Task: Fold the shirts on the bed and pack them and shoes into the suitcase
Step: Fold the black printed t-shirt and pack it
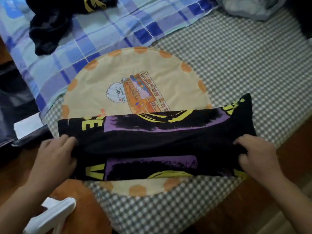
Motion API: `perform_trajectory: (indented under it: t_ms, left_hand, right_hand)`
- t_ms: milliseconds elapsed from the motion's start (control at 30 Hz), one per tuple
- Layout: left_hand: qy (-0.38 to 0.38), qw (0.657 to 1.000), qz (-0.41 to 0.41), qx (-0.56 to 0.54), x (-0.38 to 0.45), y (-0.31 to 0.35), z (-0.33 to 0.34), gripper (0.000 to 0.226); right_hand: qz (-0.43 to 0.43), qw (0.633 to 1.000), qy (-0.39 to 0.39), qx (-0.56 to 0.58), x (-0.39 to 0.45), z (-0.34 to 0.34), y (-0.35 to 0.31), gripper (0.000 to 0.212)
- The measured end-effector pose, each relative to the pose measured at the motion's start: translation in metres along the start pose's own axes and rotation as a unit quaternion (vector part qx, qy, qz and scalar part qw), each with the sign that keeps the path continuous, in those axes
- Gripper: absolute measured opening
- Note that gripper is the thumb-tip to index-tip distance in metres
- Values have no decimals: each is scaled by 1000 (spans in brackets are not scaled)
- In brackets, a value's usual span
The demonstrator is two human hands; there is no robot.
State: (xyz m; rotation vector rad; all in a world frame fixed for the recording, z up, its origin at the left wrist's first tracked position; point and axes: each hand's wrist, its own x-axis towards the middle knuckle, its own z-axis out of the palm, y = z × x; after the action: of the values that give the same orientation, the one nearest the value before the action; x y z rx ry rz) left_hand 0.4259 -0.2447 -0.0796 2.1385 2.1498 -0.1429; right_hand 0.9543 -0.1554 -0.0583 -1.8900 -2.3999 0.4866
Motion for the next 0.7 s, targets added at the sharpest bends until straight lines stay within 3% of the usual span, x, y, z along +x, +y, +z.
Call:
perform_trajectory:
  t_ms: [100, 167, 400, 533, 600, 700]
  left_hand:
    - [-72, 997, 29, -13, -23, -7, 58, 45]
    - [-85, 995, 4, -56, -30, -12, 79, 50]
    - [48, 991, -83, -93, -36, -20, 40, 28]
    - [56, 994, -61, -66, -59, -30, 35, 24]
    - [15, 999, -40, -24, -69, -32, 48, 29]
    - [-95, 993, -40, 63, -80, -30, 77, 40]
  right_hand:
    - [15, 996, -64, -53, -21, 55, 11, 28]
    - [55, 995, -72, -47, -22, 74, 17, 27]
    - [129, 985, 107, 48, -42, 15, -15, 39]
    - [103, 985, 138, 21, -80, 7, -27, 30]
    - [93, 989, 112, -19, -99, 27, -27, 28]
    - [69, 994, -13, -78, -124, 77, -19, 41]
